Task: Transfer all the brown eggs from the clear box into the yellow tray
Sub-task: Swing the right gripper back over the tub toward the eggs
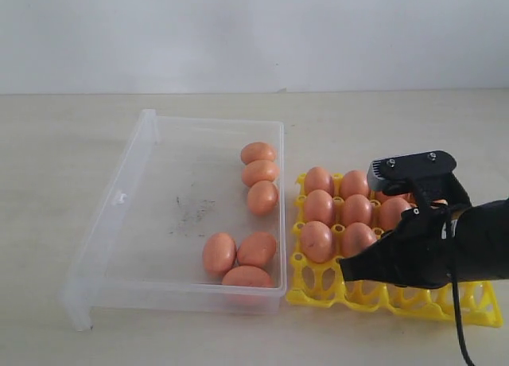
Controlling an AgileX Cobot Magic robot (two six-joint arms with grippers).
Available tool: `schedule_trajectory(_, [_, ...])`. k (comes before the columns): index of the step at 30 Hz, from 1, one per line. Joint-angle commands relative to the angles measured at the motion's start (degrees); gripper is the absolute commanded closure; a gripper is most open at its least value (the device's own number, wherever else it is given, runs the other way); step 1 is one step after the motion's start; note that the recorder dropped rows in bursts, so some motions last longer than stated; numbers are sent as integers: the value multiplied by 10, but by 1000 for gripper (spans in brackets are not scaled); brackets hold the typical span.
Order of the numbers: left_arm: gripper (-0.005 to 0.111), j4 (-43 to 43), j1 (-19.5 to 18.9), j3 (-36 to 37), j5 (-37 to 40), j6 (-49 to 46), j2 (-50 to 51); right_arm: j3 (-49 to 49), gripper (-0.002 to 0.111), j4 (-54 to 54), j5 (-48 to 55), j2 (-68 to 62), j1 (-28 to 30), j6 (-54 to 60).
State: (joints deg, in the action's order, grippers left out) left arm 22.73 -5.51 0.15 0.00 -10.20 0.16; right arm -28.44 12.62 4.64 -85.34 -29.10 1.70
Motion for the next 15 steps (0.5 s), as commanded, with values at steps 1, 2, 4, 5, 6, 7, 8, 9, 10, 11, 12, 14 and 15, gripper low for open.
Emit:
schedule_trajectory(1, [103,2,3,-2,0,-4,-2,3,109,0,33,32,5,18])
schedule_trajectory(2, [103,2,3,-2,0,-4,-2,3,109,0,16,67,5,28])
schedule_trajectory(4, [103,2,3,-2,0,-4,-2,2,109,0,-8,125,-12,38])
schedule_trajectory(5, [103,2,3,-2,0,-4,-2,0,109,0,-11,145,-25,41])
schedule_trajectory(6, [103,2,3,-2,0,-4,-2,-17,109,0,-3,173,-61,70])
schedule_trajectory(7, [103,2,3,-2,0,-4,-2,-33,109,0,7,188,-104,106])
schedule_trajectory(8, [103,2,3,-2,0,-4,-2,-48,109,0,8,194,-140,158])
schedule_trajectory(9, [103,2,3,-2,0,-4,-2,-62,109,0,-6,196,-183,227])
schedule_trajectory(10, [103,2,3,-2,0,-4,-2,-69,109,0,-31,196,-212,270])
schedule_trajectory(11, [103,2,3,-2,0,-4,-2,-72,109,0,-77,195,-232,298])
schedule_trajectory(12, [103,2,3,-2,0,-4,-2,-72,109,3,-114,195,-247,297])
schedule_trajectory(14, [103,2,3,-2,0,-4,-2,-72,109,21,-177,195,-254,252])
schedule_trajectory(15, [103,2,3,-2,0,-4,-2,-72,109,26,-221,195,-254,188])
